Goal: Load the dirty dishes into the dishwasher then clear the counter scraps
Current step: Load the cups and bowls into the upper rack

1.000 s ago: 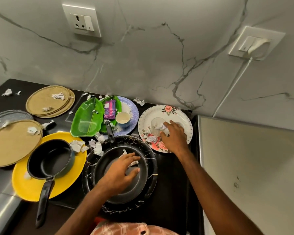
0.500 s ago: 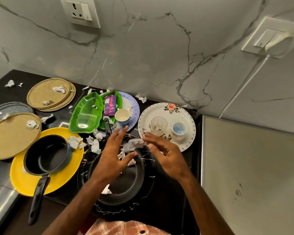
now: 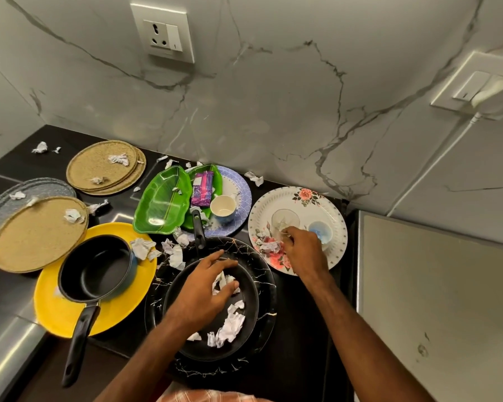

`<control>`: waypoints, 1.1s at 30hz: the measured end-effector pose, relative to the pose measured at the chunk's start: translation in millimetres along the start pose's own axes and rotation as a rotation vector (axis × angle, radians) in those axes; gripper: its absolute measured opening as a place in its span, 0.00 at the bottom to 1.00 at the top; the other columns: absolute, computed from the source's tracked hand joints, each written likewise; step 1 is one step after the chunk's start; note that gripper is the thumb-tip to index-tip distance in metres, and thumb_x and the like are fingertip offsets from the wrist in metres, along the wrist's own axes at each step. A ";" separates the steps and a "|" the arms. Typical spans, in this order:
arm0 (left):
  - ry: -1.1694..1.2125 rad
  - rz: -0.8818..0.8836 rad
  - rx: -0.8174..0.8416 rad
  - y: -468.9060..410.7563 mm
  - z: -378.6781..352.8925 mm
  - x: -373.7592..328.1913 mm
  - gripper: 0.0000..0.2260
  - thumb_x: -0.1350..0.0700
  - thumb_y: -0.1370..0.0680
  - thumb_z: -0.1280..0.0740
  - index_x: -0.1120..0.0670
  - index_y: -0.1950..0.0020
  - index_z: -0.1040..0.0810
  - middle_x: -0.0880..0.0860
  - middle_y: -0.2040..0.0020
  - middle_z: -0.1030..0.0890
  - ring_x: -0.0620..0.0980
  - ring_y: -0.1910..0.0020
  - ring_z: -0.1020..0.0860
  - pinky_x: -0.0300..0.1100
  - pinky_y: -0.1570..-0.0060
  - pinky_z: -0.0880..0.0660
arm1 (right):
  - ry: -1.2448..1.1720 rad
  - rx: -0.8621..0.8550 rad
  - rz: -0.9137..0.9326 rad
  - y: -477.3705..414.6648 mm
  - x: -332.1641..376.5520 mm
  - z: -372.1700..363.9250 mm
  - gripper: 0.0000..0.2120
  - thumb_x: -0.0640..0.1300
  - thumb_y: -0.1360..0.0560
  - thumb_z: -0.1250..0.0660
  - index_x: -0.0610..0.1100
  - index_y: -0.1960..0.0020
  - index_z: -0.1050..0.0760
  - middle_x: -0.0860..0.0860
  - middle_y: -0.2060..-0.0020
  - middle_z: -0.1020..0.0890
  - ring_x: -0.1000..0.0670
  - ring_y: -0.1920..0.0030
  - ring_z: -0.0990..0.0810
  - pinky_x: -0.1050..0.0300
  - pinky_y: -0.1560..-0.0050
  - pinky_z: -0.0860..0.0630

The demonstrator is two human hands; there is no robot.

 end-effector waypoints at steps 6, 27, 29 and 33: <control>0.617 0.189 -0.027 2.1 4.3 2.9 0.25 0.38 0.26 0.28 0.38 0.30 0.27 0.44 0.34 0.21 0.42 0.35 0.22 0.40 0.39 0.23 | -0.270 -0.048 0.265 55.8 27.0 17.9 0.13 0.39 0.20 0.29 0.49 0.38 0.16 0.56 0.46 0.14 0.59 0.45 0.17 0.57 0.41 0.20; 0.779 0.340 -0.028 -10.5 4.2 -9.8 0.20 0.38 0.18 0.42 0.51 0.42 0.19 0.58 0.49 0.15 0.59 0.49 0.16 0.61 0.45 0.19 | -0.011 0.406 0.368 127.0 93.2 0.5 0.25 0.61 0.20 0.35 0.69 0.26 0.40 0.55 0.55 0.14 0.56 0.62 0.18 0.55 0.52 0.18; 0.759 0.331 -0.054 -9.3 8.2 -8.2 0.19 0.37 0.18 0.42 0.50 0.43 0.19 0.58 0.50 0.15 0.60 0.49 0.16 0.60 0.45 0.19 | -0.055 0.440 0.356 129.7 94.5 -1.8 0.25 0.61 0.21 0.34 0.68 0.27 0.38 0.56 0.55 0.14 0.57 0.60 0.18 0.55 0.51 0.19; 0.667 0.315 -0.150 -10.1 23.5 7.4 0.22 0.30 0.22 0.41 0.46 0.44 0.22 0.61 0.49 0.17 0.62 0.52 0.17 0.61 0.48 0.18 | -0.116 0.525 0.328 134.1 86.5 -6.5 0.23 0.61 0.21 0.32 0.69 0.27 0.33 0.54 0.60 0.16 0.57 0.64 0.21 0.57 0.55 0.19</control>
Point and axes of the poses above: each hand's wrist, its own y-axis away from the middle knuckle, its own z-axis out of the back of the hand, x = y × z, the point moved 6 cm from there along -y, towards the middle knuckle
